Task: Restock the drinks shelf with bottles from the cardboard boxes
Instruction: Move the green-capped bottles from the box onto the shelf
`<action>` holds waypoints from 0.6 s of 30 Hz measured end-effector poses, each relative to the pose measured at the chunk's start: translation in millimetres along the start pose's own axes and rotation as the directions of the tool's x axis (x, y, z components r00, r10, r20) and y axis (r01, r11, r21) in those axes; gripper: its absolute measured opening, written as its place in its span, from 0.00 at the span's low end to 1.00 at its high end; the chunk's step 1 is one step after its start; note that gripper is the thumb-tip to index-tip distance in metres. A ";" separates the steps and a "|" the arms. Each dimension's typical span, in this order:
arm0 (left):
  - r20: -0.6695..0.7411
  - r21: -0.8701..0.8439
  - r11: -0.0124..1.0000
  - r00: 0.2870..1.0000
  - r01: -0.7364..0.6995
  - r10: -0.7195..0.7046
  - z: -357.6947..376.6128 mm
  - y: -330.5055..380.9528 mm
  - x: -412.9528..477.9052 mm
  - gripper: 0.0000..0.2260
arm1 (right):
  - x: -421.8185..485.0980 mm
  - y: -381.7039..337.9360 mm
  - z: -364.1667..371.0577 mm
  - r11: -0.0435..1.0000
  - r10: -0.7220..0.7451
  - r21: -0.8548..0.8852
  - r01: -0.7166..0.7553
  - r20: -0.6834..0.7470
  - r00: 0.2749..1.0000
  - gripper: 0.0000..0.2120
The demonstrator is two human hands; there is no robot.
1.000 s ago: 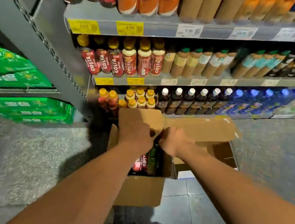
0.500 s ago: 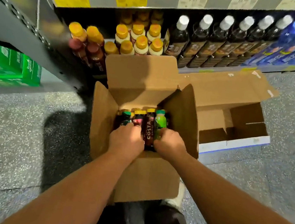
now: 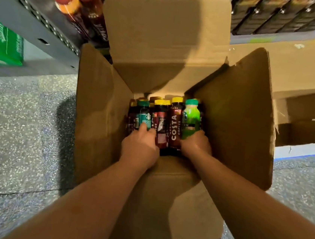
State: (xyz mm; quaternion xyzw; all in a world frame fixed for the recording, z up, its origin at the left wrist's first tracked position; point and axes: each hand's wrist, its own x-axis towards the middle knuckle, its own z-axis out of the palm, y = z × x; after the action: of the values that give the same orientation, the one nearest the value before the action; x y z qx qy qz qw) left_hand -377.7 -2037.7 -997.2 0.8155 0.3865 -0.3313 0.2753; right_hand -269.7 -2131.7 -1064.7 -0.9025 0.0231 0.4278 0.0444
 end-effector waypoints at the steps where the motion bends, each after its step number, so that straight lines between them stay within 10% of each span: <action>1: 0.000 -0.013 1.000 1.000 -0.001 0.001 -0.1 -1.0 1.2 0.20 | 1.6 -0.1 0.2 1.000 0.014 0.017 -0.014 -0.003 1.000 0.33; 8: 0.010 -0.077 0.996 0.999 0.049 -0.049 -13.3 1.1 -10.8 0.21 | -12.2 -3.1 -12.4 0.947 0.064 0.312 -0.081 0.066 0.996 0.24; 18: -0.139 -0.323 0.946 0.990 -0.022 -0.024 -114.5 42.5 -87.3 0.18 | -127.2 -28.9 -105.1 0.724 -0.344 0.654 0.219 0.068 0.936 0.22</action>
State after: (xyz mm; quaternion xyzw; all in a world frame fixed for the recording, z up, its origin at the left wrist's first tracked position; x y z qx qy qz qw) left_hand -347.7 -2019.4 -851.2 0.7803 0.4546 -0.2050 0.3774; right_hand -266.9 -2112.9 -898.3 -0.7825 0.0246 0.4643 0.4142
